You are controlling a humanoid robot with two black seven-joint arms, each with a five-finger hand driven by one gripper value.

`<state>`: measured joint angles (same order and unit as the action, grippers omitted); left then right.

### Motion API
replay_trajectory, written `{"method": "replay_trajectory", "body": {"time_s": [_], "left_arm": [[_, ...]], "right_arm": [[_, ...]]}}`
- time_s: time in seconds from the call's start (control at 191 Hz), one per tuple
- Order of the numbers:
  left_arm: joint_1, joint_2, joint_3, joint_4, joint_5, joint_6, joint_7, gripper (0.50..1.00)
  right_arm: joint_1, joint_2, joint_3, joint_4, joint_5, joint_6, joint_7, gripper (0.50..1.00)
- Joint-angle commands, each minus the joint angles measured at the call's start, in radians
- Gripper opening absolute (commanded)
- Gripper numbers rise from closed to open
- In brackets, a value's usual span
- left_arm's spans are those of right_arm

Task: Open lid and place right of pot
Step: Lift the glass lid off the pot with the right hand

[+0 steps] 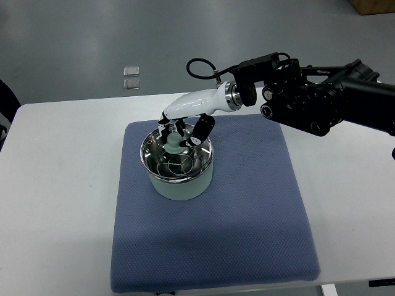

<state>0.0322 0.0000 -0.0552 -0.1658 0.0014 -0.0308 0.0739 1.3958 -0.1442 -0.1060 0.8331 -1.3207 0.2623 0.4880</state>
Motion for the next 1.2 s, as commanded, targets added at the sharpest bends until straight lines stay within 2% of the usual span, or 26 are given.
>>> {"method": "replay_trajectory", "body": {"time_s": [0.0,0.488,0.813,1.197], "left_arm": [[0.0,0.0,0.0,0.0,0.0,0.0,0.001,1.0],[0.0,0.0,0.0,0.0,0.0,0.0,0.0,1.0],[-0.009,0.0,0.0,0.0,0.0,0.0,0.001,1.0],[-0.021,0.0,0.0,-0.006,0.0,0.0,0.0,1.0]], "right_arm": [[0.005,-0.001,0.002,0.0,0.005,0.0,0.001,0.5],[0.04,-0.02,0.002,0.001,0.021,0.015,0.006,0.5],[0.089,-0.121,0.002,0.011,0.046,0.051,0.007,0.5],[-0.003,-0.261,0.002,0.012,0.048,0.037,0.03,0.5]]}}
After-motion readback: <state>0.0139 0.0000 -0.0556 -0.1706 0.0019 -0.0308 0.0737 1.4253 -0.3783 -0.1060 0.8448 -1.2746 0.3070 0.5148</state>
